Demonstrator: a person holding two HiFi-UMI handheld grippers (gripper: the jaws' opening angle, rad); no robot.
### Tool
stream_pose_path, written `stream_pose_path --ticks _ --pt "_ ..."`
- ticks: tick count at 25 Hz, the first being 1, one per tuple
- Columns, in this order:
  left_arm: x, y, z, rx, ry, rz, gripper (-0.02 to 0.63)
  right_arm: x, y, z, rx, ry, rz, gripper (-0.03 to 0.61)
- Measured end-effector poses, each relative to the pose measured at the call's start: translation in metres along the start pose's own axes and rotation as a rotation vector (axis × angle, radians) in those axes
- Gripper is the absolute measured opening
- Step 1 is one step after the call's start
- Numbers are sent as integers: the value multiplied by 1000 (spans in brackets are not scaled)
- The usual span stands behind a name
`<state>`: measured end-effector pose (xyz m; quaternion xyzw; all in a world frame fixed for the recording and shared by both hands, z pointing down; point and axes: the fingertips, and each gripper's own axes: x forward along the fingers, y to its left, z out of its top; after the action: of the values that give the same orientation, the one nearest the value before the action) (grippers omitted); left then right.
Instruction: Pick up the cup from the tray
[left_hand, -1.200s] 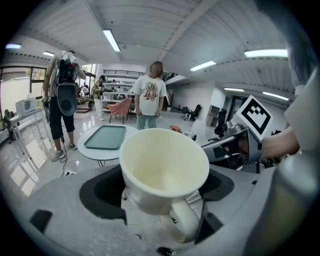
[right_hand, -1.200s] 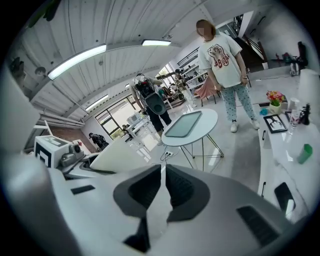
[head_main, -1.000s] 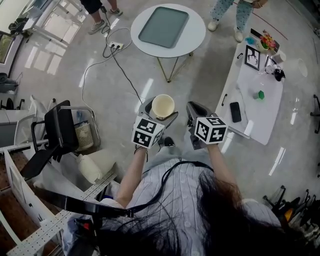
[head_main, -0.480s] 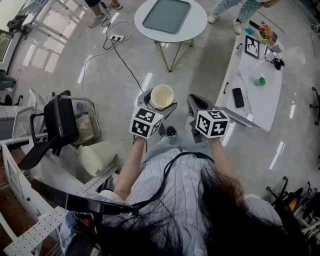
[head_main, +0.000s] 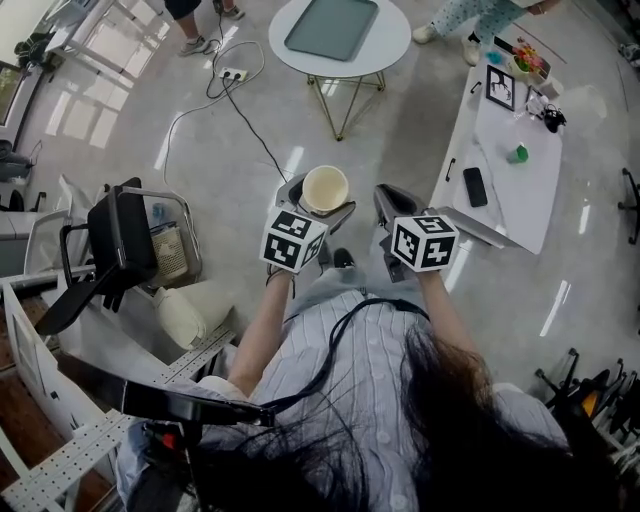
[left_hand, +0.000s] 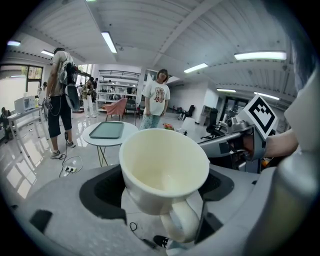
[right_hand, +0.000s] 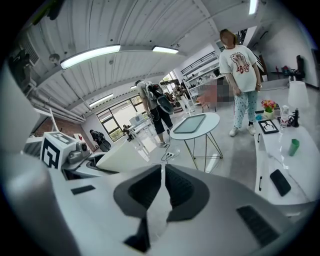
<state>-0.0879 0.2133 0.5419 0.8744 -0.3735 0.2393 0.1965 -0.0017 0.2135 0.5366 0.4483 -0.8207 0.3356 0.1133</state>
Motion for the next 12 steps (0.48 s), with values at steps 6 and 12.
stream_pose_path --ticks 6,12 --pt "2 -7 -2 1 0 -8 445 -6 -1 -5 -12 3 -2 44" --pt "0 -11 -4 -3 -4 -15 443 -10 2 -8 -21 7 -4 44"
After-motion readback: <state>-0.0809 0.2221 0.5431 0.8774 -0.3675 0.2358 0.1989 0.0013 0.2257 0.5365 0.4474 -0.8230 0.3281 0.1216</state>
